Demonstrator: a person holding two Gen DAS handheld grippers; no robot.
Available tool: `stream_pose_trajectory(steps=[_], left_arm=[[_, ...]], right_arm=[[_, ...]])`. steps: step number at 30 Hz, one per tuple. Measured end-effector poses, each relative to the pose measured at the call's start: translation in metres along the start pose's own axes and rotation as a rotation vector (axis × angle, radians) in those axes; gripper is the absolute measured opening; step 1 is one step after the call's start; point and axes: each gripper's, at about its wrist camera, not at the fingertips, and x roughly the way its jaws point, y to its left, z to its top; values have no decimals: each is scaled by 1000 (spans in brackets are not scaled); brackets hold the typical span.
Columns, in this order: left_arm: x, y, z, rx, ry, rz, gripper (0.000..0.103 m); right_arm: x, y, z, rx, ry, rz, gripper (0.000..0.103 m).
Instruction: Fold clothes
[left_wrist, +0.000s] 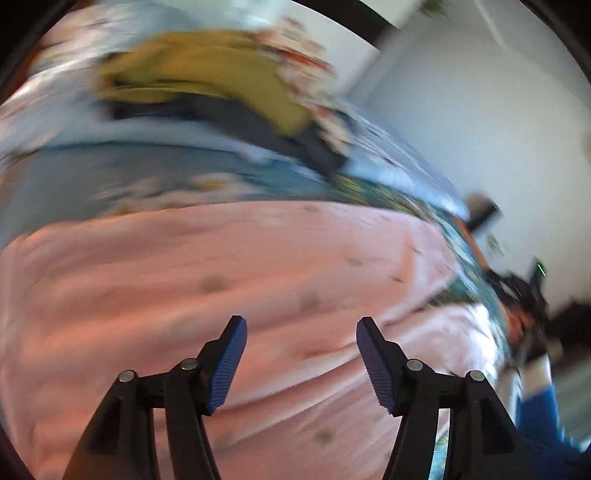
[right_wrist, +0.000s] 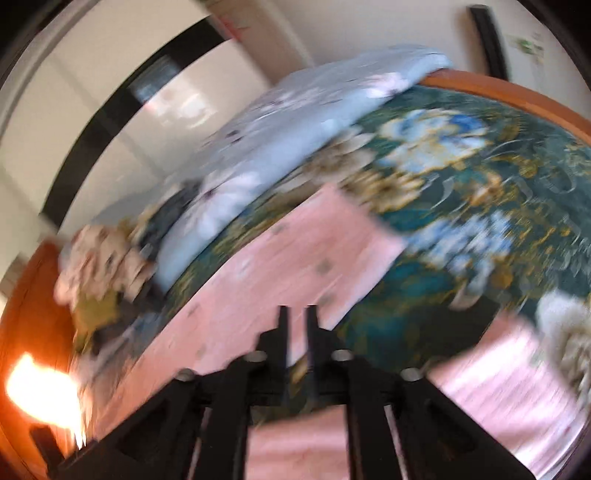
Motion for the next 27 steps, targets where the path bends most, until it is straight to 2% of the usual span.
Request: stream_pose_trajectory(steps=[1, 2, 5, 8, 10, 14, 17, 21, 23, 27], left_arm=[[-13, 11, -11, -24, -21, 41, 71], [-26, 23, -23, -48, -42, 83, 71], [-58, 52, -58, -96, -91, 223, 72], [-96, 87, -92, -223, -130, 311, 72], [-114, 115, -120, -355, -131, 347, 72], [-131, 147, -165, -513, -113, 426, 72], [-134, 164, -187, -605, -128, 381, 72], [-124, 180, -191, -653, -197, 253, 70], [-122, 183, -188, -664, -213, 232, 70], [-119, 185, -181, -651, -228, 222, 46]], right_arm=[[-3, 6, -14, -8, 10, 17, 51], [-6, 14, -31, -19, 26, 39, 55], [-22, 33, -74, -69, 39, 65, 55], [-53, 37, -107, -104, 1, 21, 55], [-77, 28, -121, -83, -26, 1, 55], [-120, -4, -141, 9, -78, -41, 55], [-137, -27, -156, 71, -76, -62, 55], [-142, -69, -175, 183, -73, -112, 55], [-142, -94, -182, 288, -82, -77, 55], [-136, -131, -191, 442, -125, -13, 55]])
